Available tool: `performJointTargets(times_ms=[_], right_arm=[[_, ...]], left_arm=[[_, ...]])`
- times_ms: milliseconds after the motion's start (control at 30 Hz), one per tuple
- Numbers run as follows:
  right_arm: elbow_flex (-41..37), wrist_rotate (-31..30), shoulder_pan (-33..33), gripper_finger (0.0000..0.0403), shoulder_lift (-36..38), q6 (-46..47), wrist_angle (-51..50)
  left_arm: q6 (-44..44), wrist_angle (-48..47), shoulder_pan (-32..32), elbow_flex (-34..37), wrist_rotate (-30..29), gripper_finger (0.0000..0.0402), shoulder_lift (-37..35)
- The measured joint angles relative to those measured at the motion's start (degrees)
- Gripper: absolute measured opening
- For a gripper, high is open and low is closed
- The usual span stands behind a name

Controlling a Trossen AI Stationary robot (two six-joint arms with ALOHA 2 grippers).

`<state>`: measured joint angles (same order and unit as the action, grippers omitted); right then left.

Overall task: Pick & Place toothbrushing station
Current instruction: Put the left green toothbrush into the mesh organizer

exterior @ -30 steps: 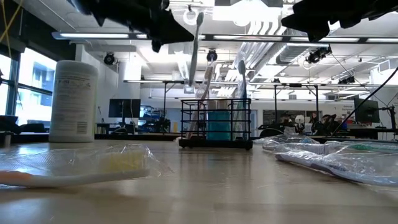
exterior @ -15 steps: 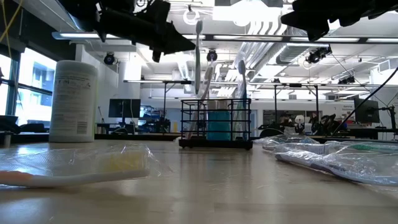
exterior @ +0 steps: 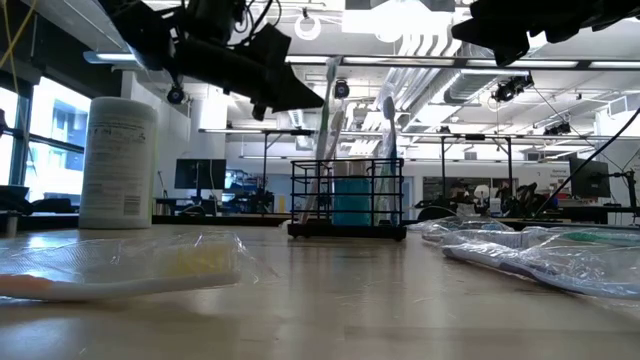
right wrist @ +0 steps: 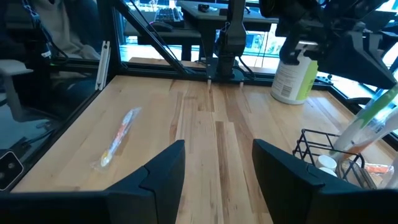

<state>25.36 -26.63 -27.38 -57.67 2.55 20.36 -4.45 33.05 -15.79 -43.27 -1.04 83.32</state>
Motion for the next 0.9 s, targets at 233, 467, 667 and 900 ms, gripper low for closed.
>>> performJointTargets(times_ms=[233, 467, 667, 900], right_arm=[[0.0, 0.0, 0.0, 0.0180, 0.0, 0.0, -0.1], [0.0, 0.0, 0.0, 0.0180, 0.0, 0.2, -0.3], [0.0, 0.0, 0.0, 0.0180, 0.0, 0.2, -0.3], [0.0, 0.0, 0.0, 0.0180, 0.0, -0.8, -0.3]], left_arm=[[0.1, -0.5, 0.0, 0.0, 0.0, 0.0000, 0.2], [1.0, 1.3, -0.3, 3.3, -4.2, 0.0000, 0.2], [-0.8, 11.6, -1.9, 9.3, -1.6, 0.0000, 0.2], [0.0, 13.4, -1.8, 11.0, 0.3, 0.0000, 0.2]])
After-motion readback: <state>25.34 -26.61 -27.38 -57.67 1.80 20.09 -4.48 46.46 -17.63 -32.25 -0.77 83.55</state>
